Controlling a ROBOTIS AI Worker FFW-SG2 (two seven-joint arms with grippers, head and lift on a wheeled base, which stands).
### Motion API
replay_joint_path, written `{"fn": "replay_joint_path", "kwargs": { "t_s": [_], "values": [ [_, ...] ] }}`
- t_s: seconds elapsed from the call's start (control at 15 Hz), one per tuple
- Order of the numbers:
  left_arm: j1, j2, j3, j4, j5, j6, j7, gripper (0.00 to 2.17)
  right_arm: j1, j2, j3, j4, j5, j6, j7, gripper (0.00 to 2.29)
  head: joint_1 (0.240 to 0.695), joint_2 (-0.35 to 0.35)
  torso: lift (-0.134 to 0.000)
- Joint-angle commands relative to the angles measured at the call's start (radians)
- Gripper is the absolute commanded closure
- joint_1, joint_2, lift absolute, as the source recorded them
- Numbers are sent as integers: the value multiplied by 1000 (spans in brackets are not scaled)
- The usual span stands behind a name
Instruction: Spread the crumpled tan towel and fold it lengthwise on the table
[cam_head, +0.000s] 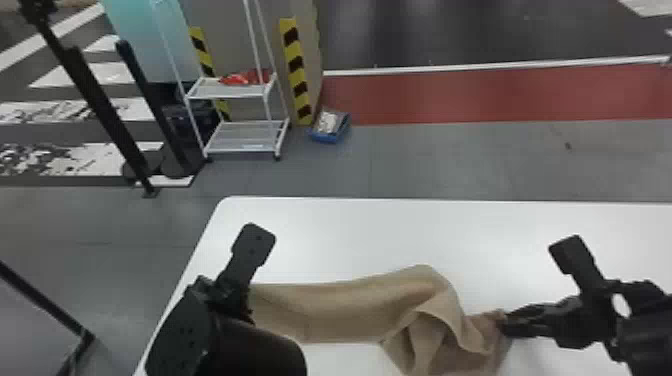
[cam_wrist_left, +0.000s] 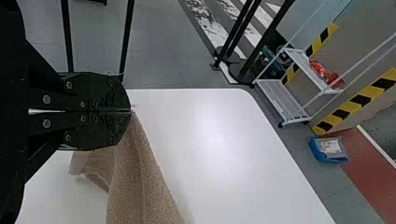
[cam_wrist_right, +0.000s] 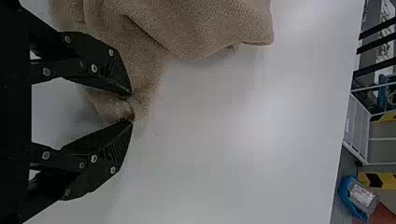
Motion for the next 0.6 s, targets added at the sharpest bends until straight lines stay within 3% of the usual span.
{"fn": "replay_joint_path", "kwargs": {
  "t_s": [0.0, 0.27, 0.4, 0.53],
  "values": [
    [1, -3, 6, -1, 1, 0, 0, 2142, 9, 0, -18, -14, -10, -23, -3, 1636, 695, 171, 0],
    [1, -3, 23, -4, 7, -3, 3, 2142, 69, 15, -117, -124, -26, -108, -9, 1659, 695, 169, 0],
    [1, -3, 35, -11, 13, -6, 9, 2142, 79, 21, -152, -193, -24, -222, -23, 1659, 695, 158, 0],
    [-8, -3, 61, -18, 13, -15, 1, 2145, 84, 12, -189, -259, 5, -455, -58, 1656, 695, 150, 0]
  ]
}}
